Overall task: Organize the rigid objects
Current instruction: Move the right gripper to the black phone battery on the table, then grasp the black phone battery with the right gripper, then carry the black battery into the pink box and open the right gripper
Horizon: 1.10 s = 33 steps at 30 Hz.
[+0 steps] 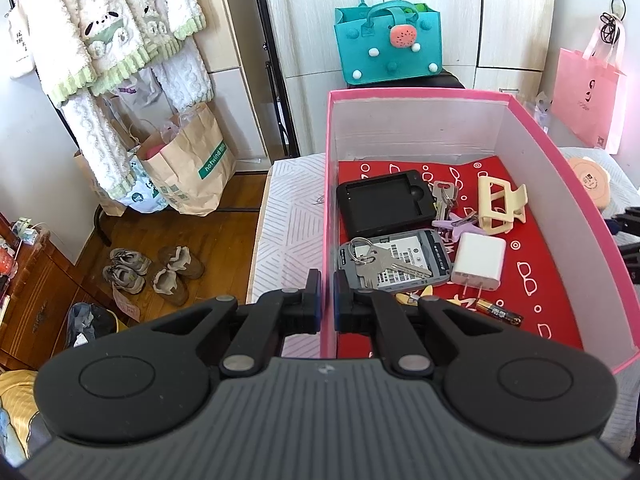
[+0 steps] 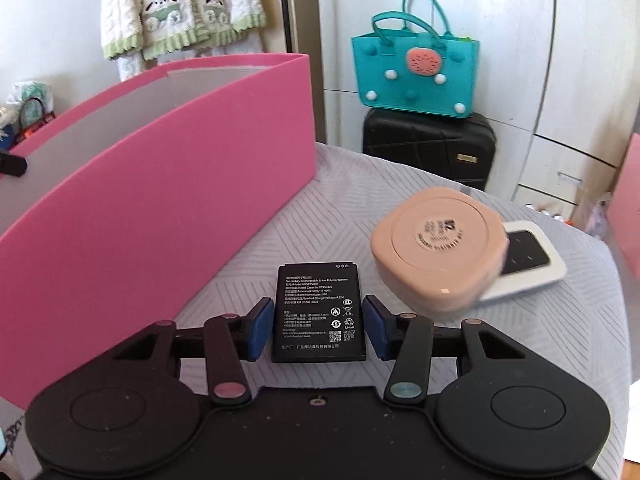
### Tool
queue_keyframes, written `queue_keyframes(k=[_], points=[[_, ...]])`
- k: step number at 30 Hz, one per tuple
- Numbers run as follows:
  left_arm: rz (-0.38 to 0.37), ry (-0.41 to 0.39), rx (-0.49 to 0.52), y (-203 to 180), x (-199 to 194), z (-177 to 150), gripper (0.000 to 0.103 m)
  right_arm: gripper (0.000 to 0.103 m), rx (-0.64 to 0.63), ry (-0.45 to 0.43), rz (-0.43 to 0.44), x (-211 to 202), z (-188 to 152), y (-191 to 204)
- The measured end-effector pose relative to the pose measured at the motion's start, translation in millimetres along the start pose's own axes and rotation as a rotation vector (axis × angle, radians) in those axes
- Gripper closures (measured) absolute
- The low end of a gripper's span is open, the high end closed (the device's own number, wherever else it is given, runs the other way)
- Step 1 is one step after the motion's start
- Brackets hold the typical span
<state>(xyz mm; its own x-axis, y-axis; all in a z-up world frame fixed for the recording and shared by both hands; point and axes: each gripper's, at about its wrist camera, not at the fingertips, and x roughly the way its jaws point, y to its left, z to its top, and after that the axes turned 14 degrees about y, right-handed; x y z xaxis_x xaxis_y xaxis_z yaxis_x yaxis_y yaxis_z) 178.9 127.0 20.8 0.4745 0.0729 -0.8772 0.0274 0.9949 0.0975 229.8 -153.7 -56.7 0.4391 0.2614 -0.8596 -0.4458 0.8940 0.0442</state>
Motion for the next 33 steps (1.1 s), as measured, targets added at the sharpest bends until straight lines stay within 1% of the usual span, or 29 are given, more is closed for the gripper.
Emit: queue_keyframes(k=[3,5,6,7,8,9,10,17,18,20,21,22,24,25,28,31,33], points=[[-0.001,0.0,0.0,0,0,0,0.097,0.047,0.024,0.012,-0.006,0,-1,1],[-0.001,-0.001,0.0,0,0,0,0.097,0.044,0.012,0.008,-0.001,1,-1,0],[-0.001,-0.002,0.0,0,0,0,0.096,0.044,0.001,0.0,-0.003,3,0,0],[-0.001,-0.005,-0.001,0,0,-1,0.096,0.04,-0.01,-0.017,-0.013,5,1,-1],[-0.001,-0.007,-0.003,0,0,-1,0.096,0.039,-0.009,-0.039,-0.015,9,1,-4],[-0.005,-0.008,-0.007,0,0,-1,0.096,0.039,-0.002,-0.057,-0.007,12,2,-7],[-0.009,-0.009,-0.011,0,0,-1,0.096,0.039,-0.004,-0.057,-0.011,12,2,-7],[-0.016,-0.01,-0.011,-1,0,-1,0.096,0.038,0.016,-0.042,-0.028,7,-2,2],[-0.018,-0.01,-0.01,0,0,-1,0.096,0.039,0.008,-0.04,-0.026,5,-4,3],[-0.023,-0.01,-0.009,0,0,-1,0.096,0.049,-0.011,-0.045,-0.017,4,-7,3],[-0.022,-0.01,-0.007,0,0,-1,0.096,0.049,-0.004,-0.048,-0.014,3,-8,3],[-0.022,-0.01,-0.006,1,0,-1,0.096,0.049,0.016,-0.05,-0.03,2,-9,2],[-0.021,-0.007,-0.001,1,-1,-1,0.096,0.049,-0.001,-0.057,-0.091,-1,-12,7],[-0.022,-0.006,0.001,1,-1,-1,0.096,0.049,0.004,-0.06,-0.101,-4,-13,8],[-0.024,-0.001,0.004,0,0,-1,0.096,0.049,0.006,-0.077,-0.078,-16,-14,10],[-0.032,0.005,0.008,1,-1,-1,0.096,0.049,-0.025,-0.113,-0.113,-34,-14,18],[-0.04,0.01,0.017,3,-2,0,0.096,0.049,-0.043,-0.134,-0.112,-48,-11,22]])
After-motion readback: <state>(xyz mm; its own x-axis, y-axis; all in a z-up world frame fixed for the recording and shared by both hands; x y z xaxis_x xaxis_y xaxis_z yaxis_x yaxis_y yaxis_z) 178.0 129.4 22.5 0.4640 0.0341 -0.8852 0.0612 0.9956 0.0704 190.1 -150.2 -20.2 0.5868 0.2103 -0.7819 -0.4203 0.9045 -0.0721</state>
